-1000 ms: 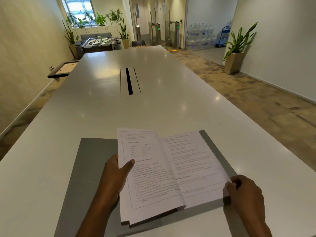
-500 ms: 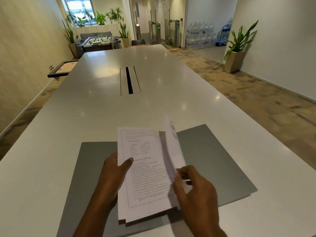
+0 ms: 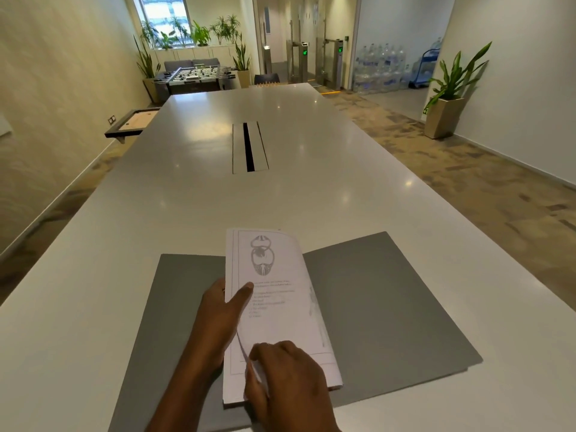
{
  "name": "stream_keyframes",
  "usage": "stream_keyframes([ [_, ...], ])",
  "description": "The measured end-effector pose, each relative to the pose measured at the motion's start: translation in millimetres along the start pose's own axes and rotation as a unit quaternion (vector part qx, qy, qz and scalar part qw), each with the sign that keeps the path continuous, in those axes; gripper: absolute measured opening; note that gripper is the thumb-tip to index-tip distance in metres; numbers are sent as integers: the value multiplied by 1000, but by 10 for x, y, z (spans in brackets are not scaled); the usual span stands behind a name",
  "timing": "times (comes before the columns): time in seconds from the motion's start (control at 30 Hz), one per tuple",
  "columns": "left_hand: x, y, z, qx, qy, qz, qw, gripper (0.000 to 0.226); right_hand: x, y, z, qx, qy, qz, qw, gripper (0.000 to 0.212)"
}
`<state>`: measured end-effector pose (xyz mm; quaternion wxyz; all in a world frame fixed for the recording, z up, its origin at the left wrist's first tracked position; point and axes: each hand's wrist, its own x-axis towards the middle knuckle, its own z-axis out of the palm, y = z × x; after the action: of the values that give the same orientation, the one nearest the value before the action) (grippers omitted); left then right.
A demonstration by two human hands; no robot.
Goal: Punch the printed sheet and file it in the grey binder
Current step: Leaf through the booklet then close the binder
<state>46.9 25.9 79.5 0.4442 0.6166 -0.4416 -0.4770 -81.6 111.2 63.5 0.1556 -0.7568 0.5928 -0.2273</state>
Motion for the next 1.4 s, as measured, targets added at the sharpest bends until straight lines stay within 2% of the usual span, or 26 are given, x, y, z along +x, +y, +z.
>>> stream_keyframes([
  [0.03,1,-8,-10,17,-1,4,1000,22,-36,-27,-88,17,-17,9,1000,37],
  [0.13,-8,3,-40,62,1,19,998,22,-95,-80,-114,45,-8,9,999,79],
  [0.17,-5,6,-48,65,4,20,998,20,-120,-34,-152,84,-16,27,996,81],
  [0.2,-13,18,-53,63,6,20,998,16,-92,32,-225,132,-14,42,990,72],
  [0.27,-26,42,-55,53,7,16,998,12,50,241,-376,187,76,62,978,43],
  [0.33,-35,77,-33,44,5,13,999,14,261,467,-470,187,105,92,972,34],
  [0.47,-2,167,69,25,2,0,1000,13,679,863,-664,208,16,159,965,49],
  [0.6,31,296,238,-9,-13,-8,1000,17,899,1157,-727,243,-64,181,951,44],
  [0.7,42,423,424,-11,-37,4,999,20,913,1255,-774,342,-88,206,913,32],
  [0.77,35,505,576,-9,-57,15,998,25,850,1266,-810,435,-88,235,865,20],
  [0.87,45,610,818,7,-78,31,996,35,777,1321,-845,511,-96,256,815,18],
  [0.93,67,635,992,31,-89,34,995,41,754,1390,-902,539,-77,258,798,17],
  [1.07,51,627,1339,29,-118,13,993,46,775,1603,-1143,504,-10,263,823,21],
  [1.2,-20,610,1627,44,-170,-1,984,46,748,1780,-1328,492,-27,276,825,27],
  [1.3,-80,549,1683,108,-197,15,974,58,767,1995,-1376,440,-42,292,848,32],
  [1.4,-104,491,1597,120,-194,27,973,52,774,2182,-1360,387,-16,341,856,51],
])
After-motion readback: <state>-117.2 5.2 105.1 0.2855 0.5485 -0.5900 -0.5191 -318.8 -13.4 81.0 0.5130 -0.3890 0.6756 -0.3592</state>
